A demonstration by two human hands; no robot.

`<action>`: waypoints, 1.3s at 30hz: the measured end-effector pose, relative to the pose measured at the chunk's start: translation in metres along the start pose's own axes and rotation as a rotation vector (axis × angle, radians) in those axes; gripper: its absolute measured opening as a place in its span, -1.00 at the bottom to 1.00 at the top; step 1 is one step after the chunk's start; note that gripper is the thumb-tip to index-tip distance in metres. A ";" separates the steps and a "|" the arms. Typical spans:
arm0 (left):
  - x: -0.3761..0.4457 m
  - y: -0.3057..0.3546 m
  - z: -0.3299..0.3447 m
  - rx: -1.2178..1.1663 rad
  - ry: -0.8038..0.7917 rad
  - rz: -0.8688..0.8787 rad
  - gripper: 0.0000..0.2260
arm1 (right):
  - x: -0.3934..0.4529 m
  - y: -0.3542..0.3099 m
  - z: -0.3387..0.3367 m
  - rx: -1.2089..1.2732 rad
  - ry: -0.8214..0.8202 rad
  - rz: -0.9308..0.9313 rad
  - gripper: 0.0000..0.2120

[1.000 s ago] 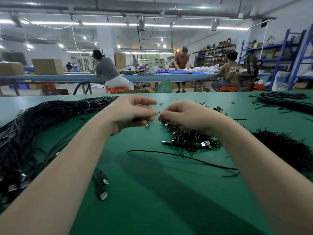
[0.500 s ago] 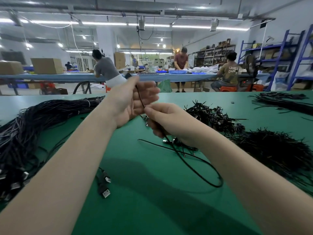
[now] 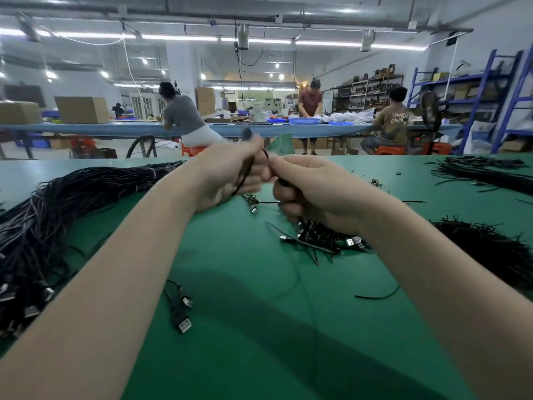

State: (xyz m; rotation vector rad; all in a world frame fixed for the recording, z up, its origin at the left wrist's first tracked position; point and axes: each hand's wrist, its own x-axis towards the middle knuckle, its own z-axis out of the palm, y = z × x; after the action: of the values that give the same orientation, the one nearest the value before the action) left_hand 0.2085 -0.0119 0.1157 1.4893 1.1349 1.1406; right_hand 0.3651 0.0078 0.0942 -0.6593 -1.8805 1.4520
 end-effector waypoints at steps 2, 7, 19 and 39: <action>0.004 0.008 -0.005 -0.312 0.102 0.115 -0.58 | 0.002 0.010 0.008 0.141 -0.132 -0.007 -0.72; -0.004 0.022 -0.043 -0.659 -0.082 0.216 -0.71 | 0.002 0.051 0.003 -0.140 -0.186 0.213 -0.70; 0.006 0.006 0.001 -0.423 0.175 0.125 -0.57 | 0.003 0.018 -0.001 -0.103 -0.052 -0.020 -0.77; 0.017 -0.022 0.005 -0.381 0.137 -0.088 -0.58 | 0.004 0.018 -0.006 -0.388 0.098 0.001 -0.77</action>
State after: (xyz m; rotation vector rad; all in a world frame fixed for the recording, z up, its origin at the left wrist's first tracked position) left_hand 0.2128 0.0078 0.0959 1.0726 0.9953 1.3276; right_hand 0.3669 0.0190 0.0783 -0.8942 -2.1011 1.0391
